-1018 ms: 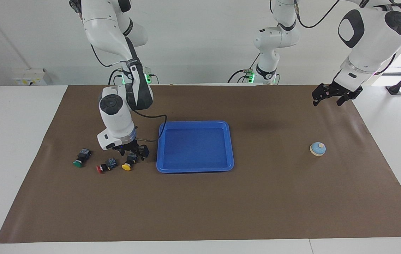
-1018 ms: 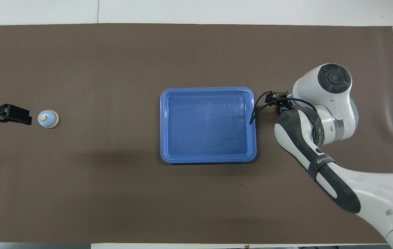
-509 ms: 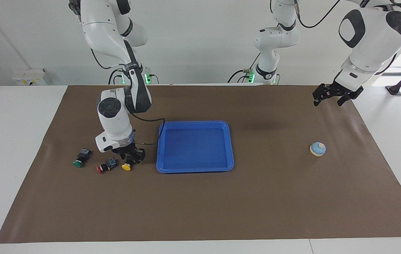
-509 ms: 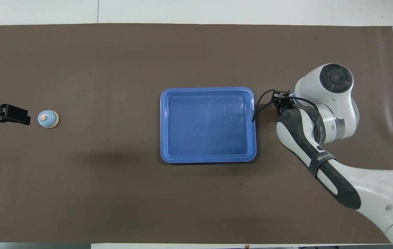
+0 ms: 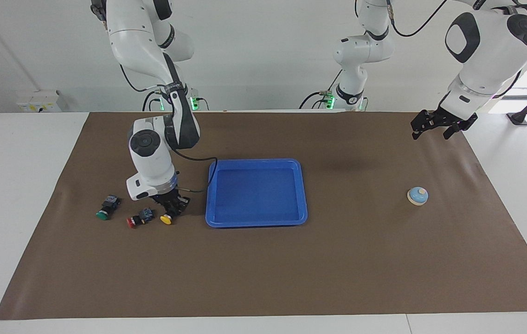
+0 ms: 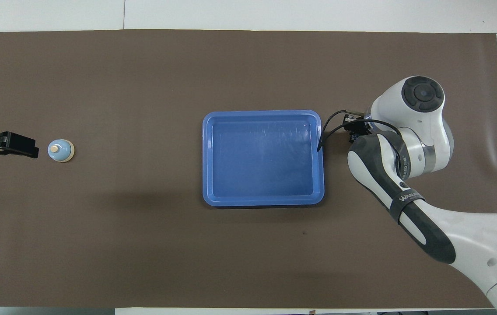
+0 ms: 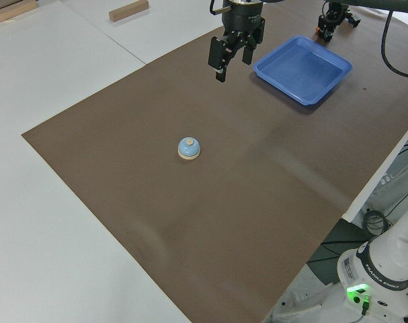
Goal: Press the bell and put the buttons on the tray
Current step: 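Carry the yellow button into the tray and release it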
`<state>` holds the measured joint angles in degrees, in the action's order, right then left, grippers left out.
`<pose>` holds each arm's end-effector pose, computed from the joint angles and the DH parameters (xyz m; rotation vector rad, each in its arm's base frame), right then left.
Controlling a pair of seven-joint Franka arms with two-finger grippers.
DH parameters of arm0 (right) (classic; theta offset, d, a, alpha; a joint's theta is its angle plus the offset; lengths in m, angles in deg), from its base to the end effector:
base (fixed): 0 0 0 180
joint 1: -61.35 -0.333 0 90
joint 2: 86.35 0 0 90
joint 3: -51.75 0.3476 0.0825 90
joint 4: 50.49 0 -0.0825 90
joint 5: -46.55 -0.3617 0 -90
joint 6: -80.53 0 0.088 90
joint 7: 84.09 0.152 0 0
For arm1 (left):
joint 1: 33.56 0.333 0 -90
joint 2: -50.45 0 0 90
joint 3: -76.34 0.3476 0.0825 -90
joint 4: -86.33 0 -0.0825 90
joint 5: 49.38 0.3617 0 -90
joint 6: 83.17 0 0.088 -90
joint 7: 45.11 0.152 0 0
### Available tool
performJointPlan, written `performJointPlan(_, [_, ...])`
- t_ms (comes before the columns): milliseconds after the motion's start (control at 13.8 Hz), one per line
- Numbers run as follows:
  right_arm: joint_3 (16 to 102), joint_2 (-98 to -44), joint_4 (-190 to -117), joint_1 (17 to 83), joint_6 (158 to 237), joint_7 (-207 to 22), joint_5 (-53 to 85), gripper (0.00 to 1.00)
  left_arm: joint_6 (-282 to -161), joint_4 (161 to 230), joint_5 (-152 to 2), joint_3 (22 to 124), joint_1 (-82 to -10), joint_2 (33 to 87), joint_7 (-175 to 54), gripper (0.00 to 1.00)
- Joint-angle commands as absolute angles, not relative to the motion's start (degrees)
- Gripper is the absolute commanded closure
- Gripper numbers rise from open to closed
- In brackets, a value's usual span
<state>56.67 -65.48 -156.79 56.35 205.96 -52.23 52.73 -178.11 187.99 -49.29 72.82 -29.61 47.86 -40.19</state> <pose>0.6151 0.0964 0.3219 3.0385 -0.4970 -0.0098 0.5137 0.0035 0.5504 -3.1362 0.1230 0.1135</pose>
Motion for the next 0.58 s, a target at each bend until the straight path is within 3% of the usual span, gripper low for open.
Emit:
performJointPlan(0, [57.4,-62.6,-142.3,53.2,192.1,-50.9,52.9,1.00,-178.6,188.2,-50.1,73.2,-29.9,47.1,-40.5,0.00])
performJointPlan(145, [57.4,-61.7,-138.5,48.1,188.6,-51.1,52.8,1.00,-178.5,188.2,-50.1,73.2,-29.9,47.1,-40.5,0.00])
performJointPlan(509, [57.4,-62.2,-144.3,40.5,192.6,-58.3,52.0,1.00,-178.6,188.2,-50.1,73.2,-29.9,47.1,-40.5,0.00])
